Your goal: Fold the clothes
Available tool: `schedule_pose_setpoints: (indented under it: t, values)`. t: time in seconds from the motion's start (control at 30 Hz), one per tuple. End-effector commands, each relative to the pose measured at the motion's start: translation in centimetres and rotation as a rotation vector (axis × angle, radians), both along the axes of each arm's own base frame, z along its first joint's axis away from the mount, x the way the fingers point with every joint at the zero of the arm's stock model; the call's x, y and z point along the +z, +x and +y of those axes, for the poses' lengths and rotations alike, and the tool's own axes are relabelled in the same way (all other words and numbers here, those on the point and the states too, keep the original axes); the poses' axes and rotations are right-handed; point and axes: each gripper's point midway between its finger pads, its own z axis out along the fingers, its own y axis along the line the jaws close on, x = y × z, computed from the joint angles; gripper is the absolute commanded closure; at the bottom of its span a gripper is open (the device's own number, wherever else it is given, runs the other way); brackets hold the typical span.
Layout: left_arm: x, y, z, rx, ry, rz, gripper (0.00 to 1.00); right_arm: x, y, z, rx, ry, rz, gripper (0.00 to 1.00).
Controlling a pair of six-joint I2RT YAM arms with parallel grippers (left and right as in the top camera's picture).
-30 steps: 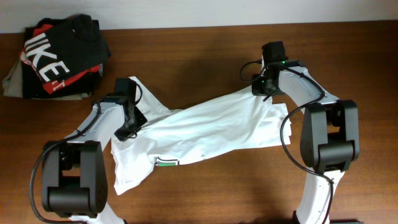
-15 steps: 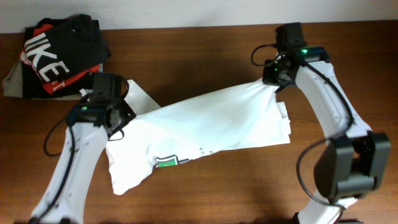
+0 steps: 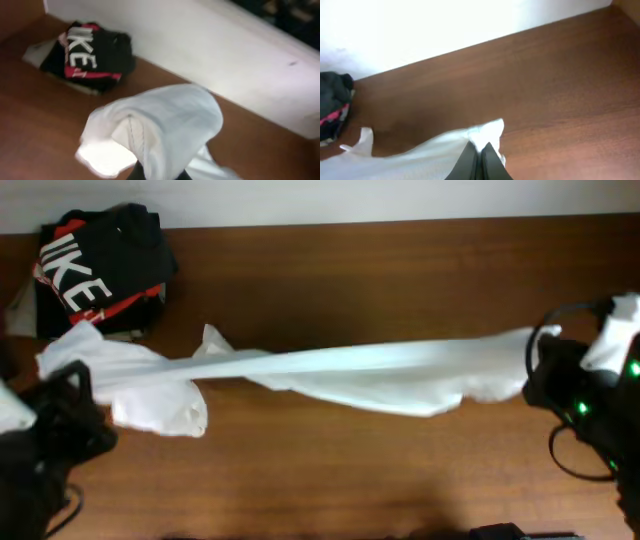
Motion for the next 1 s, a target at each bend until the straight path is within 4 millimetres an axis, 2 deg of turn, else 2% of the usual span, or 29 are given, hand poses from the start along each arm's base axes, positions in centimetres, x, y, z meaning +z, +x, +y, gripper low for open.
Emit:
schedule_pose_setpoints:
  t: [0.0,0.07,0.1,0.2,0.23,0.3,0.37,0.4,0.47,0.5,0.57,0.6,0.67,0.7,0.73,0.77,0.8,0.83,0.87,0.9,0.93,0.97]
  values:
    - [-1.8,0.2,-1.7,-0.108,-0.002,0.098,0.99,-1.6,-0.4,0.5,-0.02,0.077,0.081,0.96]
    - [-5.1,1.7,-2.6,-0.169,0.001,0.264,0.99,-2.7,0.5,0.7,-0.016,0.076,0.13,0.96]
    - [-7.0,3.2,-4.3,-0.259,-0.017,0.347,0.99,-3.5,1.1,0.8,-0.018,0.073,0.166,0.96]
    - [-13.0,7.2,-7.8,-0.369,-0.007,0.587,0.99,-6.4,4.1,1.1,-0.023,0.06,0.284,0.96]
    - [-14.3,8.1,-9.1,-0.408,0.012,0.635,0.99,-7.2,4.8,1.1,-0.025,0.056,0.316,0.96]
    - [-15.1,8.5,-10.5,-0.449,0.03,0.666,0.99,-7.6,4.9,1.1,-0.026,0.053,0.335,0.96]
    - [-14.2,7.5,-10.2,-0.422,0.081,0.631,0.99,-6.7,3.5,1.0,-0.009,0.037,0.307,0.96]
    - [-13.1,6.6,-9.4,-0.392,0.105,0.585,0.99,-6.2,2.6,0.9,0.01,0.018,0.292,0.96]
    - [-9.8,4.3,-7.3,-0.315,0.121,0.437,0.99,-4.7,0.4,0.6,0.011,0.022,0.234,0.96]
    - [-7.1,3.2,-5.6,-0.25,0.13,0.301,0.99,-3.5,-0.4,0.4,0.007,0.022,0.178,0.96]
    - [-4.1,1.8,-4.1,-0.191,0.109,0.15,0.99,-2.1,-0.4,-0.4,-0.029,0.001,0.103,0.96]
    - [-3.5,1.7,-3.6,-0.169,0.115,0.123,0.99,-1.8,0.1,-0.5,-0.038,-0.003,0.085,0.96]
    - [-4.6,3.4,-3.5,-0.137,0.152,0.173,0.99,-2.3,2.1,-0.6,-0.05,-0.014,0.103,0.96]
    - [-5.4,4.7,-3.6,-0.12,0.175,0.208,0.99,-2.8,3.8,-0.9,-0.074,-0.035,0.116,0.96]
    - [-6.3,7.1,-3.9,-0.096,0.204,0.242,0.99,-3.2,5.6,-1.2,-0.094,-0.051,0.116,0.96]
    - [-7.4,11.0,-4.5,-0.063,0.229,0.258,0.99,-3.6,8.7,-1.2,-0.106,-0.059,0.101,0.96]
    - [-8.6,16.4,-5.1,-0.036,0.254,0.243,0.99,-3.9,13.0,-1.2,-0.113,-0.086,0.055,0.96]
    - [-9.2,19.6,-5.4,-0.037,0.278,0.217,0.99,-3.8,15.3,-1.0,-0.097,-0.106,0.018,0.96]
    - [-10.0,24.7,-5.2,-0.025,0.307,0.165,0.99,-3.5,18.8,-0.6,-0.088,-0.111,-0.052,0.96]
    - [-10.8,29.3,-4.4,0.015,0.299,0.115,0.99,-2.7,21.5,-0.7,-0.086,-0.099,-0.107,0.96]
    - [-10.2,31.1,-3.5,0.037,0.304,0.087,0.99,-1.1,22.2,-1.2,-0.058,-0.09,-0.138,0.96]
    - [-7.1,31.6,-2.5,0.048,0.325,0.026,0.99,1.8,21.8,-2.5,-0.056,-0.066,-0.19,0.96]
